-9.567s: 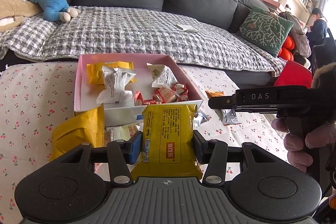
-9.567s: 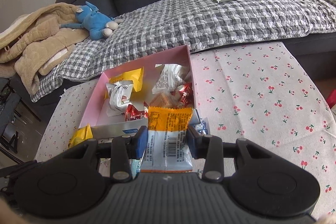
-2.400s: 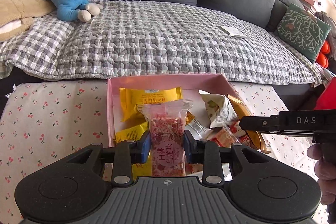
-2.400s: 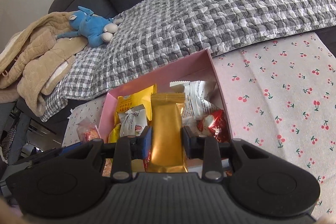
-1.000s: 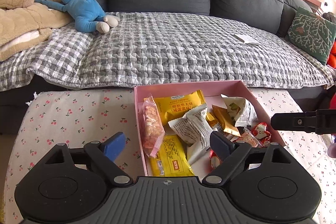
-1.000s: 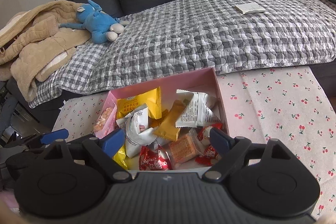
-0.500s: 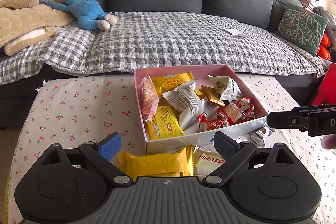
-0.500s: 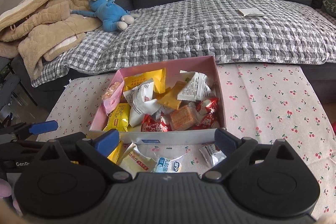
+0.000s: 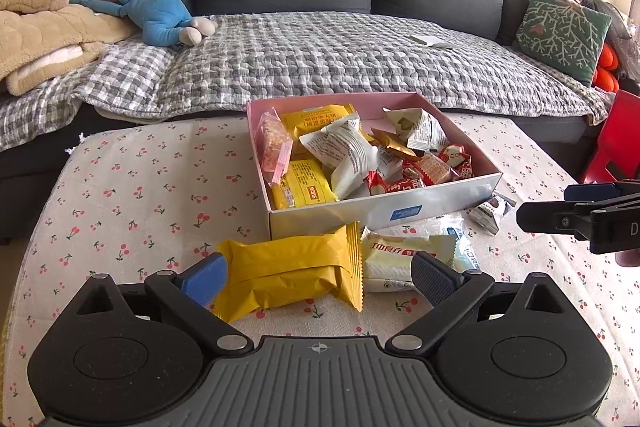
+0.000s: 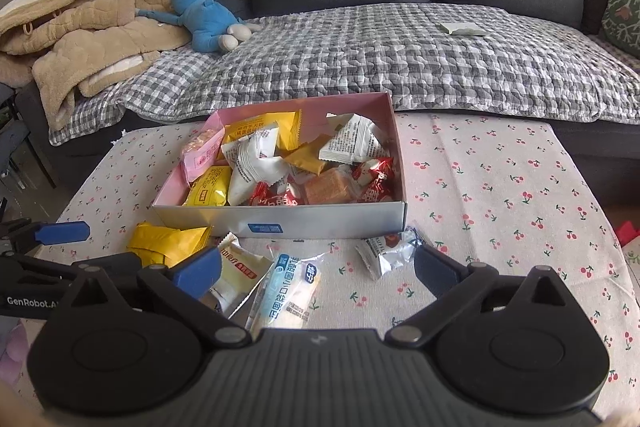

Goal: Organize snacks
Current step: 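Grasp the yellow pack with the left gripper while the right grasps the white-blue bread pack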

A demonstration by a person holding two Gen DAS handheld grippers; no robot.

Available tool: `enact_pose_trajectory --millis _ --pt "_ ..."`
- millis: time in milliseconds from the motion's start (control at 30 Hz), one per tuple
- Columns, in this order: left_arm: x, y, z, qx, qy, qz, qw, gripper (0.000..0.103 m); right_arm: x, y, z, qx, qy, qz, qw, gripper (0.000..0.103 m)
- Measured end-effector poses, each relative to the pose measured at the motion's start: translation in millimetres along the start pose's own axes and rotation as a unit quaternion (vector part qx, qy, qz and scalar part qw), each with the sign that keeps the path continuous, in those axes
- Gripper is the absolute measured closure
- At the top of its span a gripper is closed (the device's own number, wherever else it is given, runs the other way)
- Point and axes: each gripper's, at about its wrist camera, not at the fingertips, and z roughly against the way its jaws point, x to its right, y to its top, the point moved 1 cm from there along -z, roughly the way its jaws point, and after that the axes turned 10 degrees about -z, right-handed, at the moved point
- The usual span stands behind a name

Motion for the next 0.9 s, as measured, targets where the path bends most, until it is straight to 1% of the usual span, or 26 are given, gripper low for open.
enact_pose_trajectory --millis 133,267,333,400,500,567,667,767,900 --pt "-2 -11 -2 -0.007 0.000 -0.007 1.0000 0.004 -1 -12 -1 -0.003 -0.003 0.012 1.000 0.000" --pt "-5 -20 -13 -0.022 0.000 -0.050 0.9985 0.003 -5 -26 -10 -0.020 -0.009 0.035 0.999 0.000" --pt "-5 -23 -18 -0.021 0.004 -0.079 0.9967 0.003 -6 -30 -14 -0.029 -0.010 0.038 0.999 0.000" --pt "-6 -23 -24 -0.008 -0.008 -0.117 0.9931 0.003 -7 -32 -19 -0.038 -0.011 0.036 0.999 0.000" --pt "-5 -19 -32 0.007 -0.037 -0.157 0.9869 0.003 -10 -34 -25 -0.045 -0.012 0.040 0.998 0.000" --pt "-4 -18 -39 0.003 -0.049 -0.179 0.9826 0.003 -12 -36 -28 -0.047 -0.012 0.047 0.998 0.001" --pt "-3 -16 -50 -0.005 -0.056 -0.209 0.9762 0.003 -15 -38 -33 -0.051 -0.008 0.056 0.997 0.003" --pt "-5 -14 -61 -0.013 -0.061 -0.219 0.9739 0.003 -17 -40 -39 -0.057 -0.002 0.060 0.997 0.006" --pt "-8 -12 -64 -0.014 -0.069 -0.219 0.9731 0.004 -18 -43 -48 -0.066 -0.011 0.068 0.995 0.012"
